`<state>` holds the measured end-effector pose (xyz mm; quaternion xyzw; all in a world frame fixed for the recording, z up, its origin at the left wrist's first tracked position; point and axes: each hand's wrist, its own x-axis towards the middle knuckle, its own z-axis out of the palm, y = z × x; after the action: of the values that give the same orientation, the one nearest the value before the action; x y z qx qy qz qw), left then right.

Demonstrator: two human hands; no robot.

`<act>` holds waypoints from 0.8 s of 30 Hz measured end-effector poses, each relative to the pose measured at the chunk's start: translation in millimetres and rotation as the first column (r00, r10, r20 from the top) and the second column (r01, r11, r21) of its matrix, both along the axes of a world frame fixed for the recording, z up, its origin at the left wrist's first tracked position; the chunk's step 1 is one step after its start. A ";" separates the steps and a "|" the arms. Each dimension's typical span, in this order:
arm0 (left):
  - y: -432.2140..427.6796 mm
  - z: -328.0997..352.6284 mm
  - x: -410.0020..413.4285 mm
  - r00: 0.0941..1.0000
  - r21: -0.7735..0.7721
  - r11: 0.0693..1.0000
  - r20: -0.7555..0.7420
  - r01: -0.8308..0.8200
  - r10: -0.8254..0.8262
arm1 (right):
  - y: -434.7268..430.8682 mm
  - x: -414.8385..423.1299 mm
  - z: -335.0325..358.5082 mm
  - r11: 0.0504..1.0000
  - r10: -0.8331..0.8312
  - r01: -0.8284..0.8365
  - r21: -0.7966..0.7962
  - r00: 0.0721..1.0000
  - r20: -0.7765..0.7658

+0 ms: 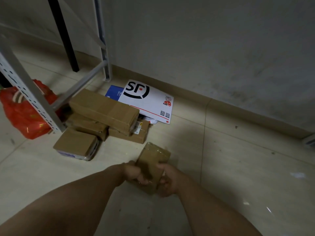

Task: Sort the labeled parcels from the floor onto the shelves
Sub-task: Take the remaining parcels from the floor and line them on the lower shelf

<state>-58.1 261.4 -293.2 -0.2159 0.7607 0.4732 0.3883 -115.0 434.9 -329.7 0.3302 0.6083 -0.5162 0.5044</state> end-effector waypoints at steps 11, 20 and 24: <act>-4.6 8.1 -8.6 0.751 -0.663 0.748 -0.506 -0.024 -0.425 | -6.2 -28.6 65.4 0.999 -0.028 0.025 -0.020 0.982 -0.186; -40.4 68.5 -12.5 0.815 0.361 0.817 -0.209 -0.450 0.541 | 25.4 -65.0 107.2 0.955 -0.064 0.242 0.174 0.738 -0.672; -54.3 83.0 -2.3 0.772 0.517 0.690 -0.085 -0.506 0.630 | 35.8 -55.8 124.7 0.994 -0.061 0.106 0.040 0.797 -0.600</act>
<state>-60.4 207.2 -210.1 -0.2798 0.5617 0.7621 0.1594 -170.8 470.7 -205.0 0.1951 0.7390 -0.5938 0.2515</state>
